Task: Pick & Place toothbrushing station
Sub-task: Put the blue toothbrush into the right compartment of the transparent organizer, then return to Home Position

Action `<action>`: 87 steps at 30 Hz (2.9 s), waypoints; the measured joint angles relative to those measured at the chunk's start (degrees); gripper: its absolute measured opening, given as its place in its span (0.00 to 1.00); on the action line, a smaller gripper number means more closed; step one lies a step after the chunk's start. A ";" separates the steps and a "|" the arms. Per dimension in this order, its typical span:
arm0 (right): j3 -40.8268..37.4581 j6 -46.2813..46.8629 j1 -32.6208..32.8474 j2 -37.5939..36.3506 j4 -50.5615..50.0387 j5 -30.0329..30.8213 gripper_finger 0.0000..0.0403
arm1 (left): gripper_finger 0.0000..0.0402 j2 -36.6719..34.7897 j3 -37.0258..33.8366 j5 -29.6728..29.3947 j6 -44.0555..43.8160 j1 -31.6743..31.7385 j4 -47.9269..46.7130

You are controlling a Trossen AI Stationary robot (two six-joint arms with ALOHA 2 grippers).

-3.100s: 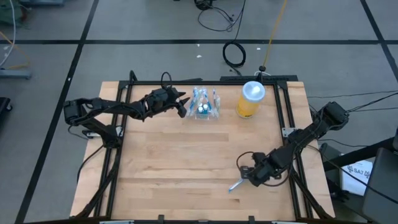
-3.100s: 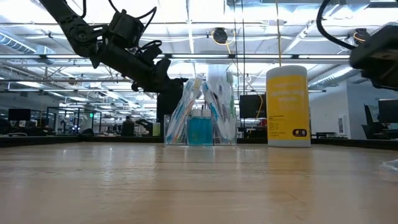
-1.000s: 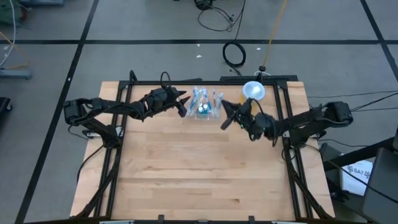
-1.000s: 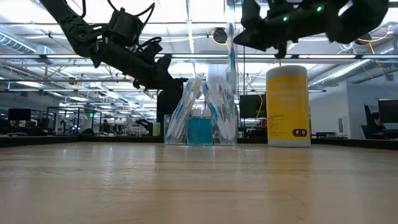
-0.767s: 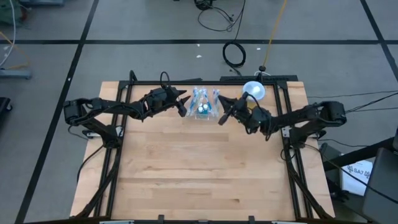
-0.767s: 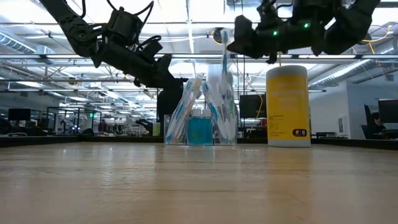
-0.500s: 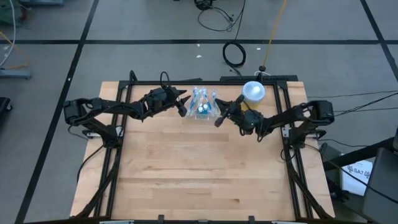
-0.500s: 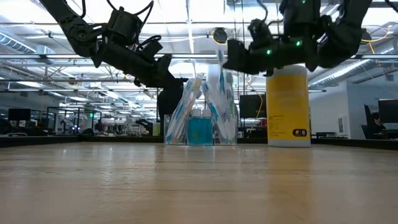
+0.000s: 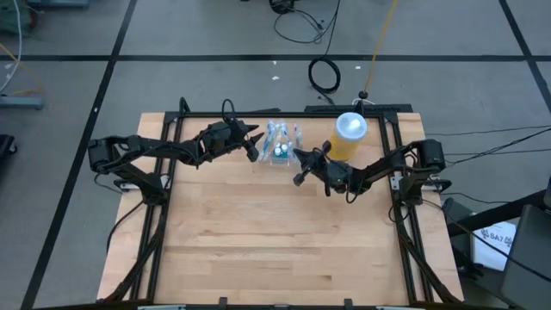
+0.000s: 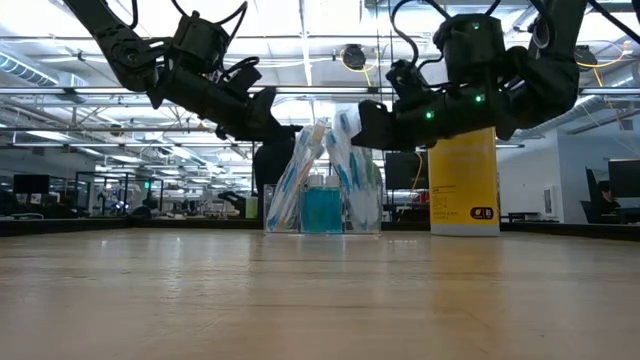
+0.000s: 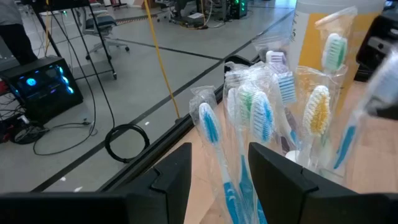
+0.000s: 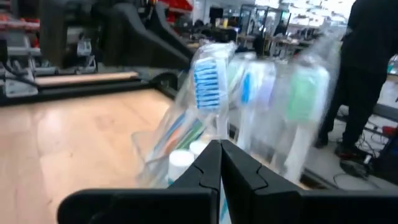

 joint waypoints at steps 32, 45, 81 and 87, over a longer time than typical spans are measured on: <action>-0.04 8.11 5.46 -26.28 -41.05 3.25 0.20 | 0.41 -32.46 0.00 0.12 -10.13 -9.17 -39.23; -0.04 7.61 6.63 -52.15 -65.06 -28.52 0.08 | 0.41 -56.27 -0.32 -0.46 -3.38 -16.11 -54.14; -28.87 7.06 6.59 -100.83 -67.55 -45.05 0.00 | 0.41 -83.91 -26.85 13.48 10.96 -20.04 -36.17; -32.44 7.59 6.60 -100.77 -63.11 -45.09 0.00 | 0.41 -83.93 -31.49 13.49 12.01 -20.02 -27.85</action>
